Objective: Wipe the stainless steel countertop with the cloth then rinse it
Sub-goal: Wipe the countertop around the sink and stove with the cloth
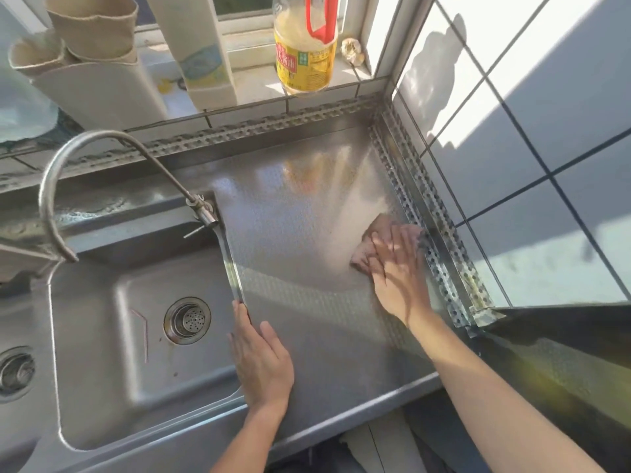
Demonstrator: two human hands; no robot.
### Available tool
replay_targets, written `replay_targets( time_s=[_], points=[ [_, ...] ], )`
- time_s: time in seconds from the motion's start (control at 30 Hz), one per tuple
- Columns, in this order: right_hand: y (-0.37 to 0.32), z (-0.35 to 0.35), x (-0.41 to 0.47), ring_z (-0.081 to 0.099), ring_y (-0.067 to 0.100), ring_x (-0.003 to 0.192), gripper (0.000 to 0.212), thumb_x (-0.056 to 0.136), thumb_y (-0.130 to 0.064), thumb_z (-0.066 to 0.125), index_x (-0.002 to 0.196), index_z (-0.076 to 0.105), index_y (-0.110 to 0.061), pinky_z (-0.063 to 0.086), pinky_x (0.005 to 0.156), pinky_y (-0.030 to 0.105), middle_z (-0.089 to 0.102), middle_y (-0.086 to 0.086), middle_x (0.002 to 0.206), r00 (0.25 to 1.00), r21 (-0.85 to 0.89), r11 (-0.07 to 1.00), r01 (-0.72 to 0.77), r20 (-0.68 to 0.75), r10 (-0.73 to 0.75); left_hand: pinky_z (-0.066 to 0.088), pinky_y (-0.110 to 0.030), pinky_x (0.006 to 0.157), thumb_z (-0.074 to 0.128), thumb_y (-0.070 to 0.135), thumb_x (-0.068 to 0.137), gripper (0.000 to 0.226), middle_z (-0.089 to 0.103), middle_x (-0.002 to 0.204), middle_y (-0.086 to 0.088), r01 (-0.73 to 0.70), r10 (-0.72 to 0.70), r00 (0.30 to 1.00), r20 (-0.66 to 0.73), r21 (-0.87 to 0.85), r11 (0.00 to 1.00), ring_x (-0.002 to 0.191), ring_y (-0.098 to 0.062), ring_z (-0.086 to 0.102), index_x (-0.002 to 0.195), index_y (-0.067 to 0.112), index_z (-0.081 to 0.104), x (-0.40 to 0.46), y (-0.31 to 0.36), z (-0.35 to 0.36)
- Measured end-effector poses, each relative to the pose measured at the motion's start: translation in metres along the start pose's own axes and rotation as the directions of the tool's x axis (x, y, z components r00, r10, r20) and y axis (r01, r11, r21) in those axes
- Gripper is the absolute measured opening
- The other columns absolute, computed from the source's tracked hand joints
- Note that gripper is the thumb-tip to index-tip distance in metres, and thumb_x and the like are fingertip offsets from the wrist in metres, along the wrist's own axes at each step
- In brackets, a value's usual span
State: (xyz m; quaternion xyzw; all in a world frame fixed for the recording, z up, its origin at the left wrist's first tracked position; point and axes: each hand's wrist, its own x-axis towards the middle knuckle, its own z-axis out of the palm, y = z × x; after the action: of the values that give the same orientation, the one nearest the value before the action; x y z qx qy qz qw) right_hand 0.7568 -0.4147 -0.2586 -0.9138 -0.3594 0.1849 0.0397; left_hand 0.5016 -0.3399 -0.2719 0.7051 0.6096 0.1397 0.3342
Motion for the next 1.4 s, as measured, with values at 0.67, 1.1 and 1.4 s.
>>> replay_targets(
  time_s=[0.67, 1.1, 1.4],
  points=[
    [0.017, 0.0, -0.005, -0.026, 0.021, 0.156, 0.059, 0.108, -0.052, 0.015, 0.163, -0.003, -0.039, -0.006, 0.13, 0.053, -0.023, 0.0, 0.171, 0.999, -0.045, 0.998, 0.035, 0.037, -0.033, 0.028, -0.052, 0.124, 0.053, 0.024, 0.105, 0.06, 0.036, 0.16, -0.024, 0.102, -0.132, 0.987, -0.094, -0.269, 0.958, 0.15, -0.037, 0.035, 0.15, -0.009, 0.033, 0.103, 0.05, 0.009],
    [-0.102, 0.026, 0.021, 0.001, 0.024, 0.161, 0.054, 0.106, -0.044, 0.035, 0.16, 0.032, -0.036, 0.001, 0.13, 0.05, 0.01, 0.002, 0.174, 0.911, -0.018, 0.911, 0.413, -0.004, -0.413, 0.031, -0.057, 0.123, 0.039, 0.052, 0.104, 0.074, 0.036, 0.164, -0.015, 0.106, -0.108, 0.979, -0.171, -0.02, 0.994, 0.154, -0.039, 0.029, 0.157, 0.002, 0.024, 0.106, 0.039, 0.026],
    [-0.016, -0.028, 0.111, -0.021, 0.02, 0.158, 0.057, 0.108, -0.051, 0.018, 0.163, 0.009, -0.038, 0.001, 0.13, 0.054, -0.013, 0.001, 0.173, 0.992, 0.0, 0.992, 0.126, -0.005, -0.126, 0.029, -0.054, 0.125, 0.039, 0.044, 0.107, 0.067, 0.039, 0.161, -0.016, 0.15, -0.135, 0.974, -0.18, 0.069, 0.986, 0.153, -0.039, 0.029, 0.157, 0.002, 0.022, 0.106, 0.045, 0.027]
  ],
)
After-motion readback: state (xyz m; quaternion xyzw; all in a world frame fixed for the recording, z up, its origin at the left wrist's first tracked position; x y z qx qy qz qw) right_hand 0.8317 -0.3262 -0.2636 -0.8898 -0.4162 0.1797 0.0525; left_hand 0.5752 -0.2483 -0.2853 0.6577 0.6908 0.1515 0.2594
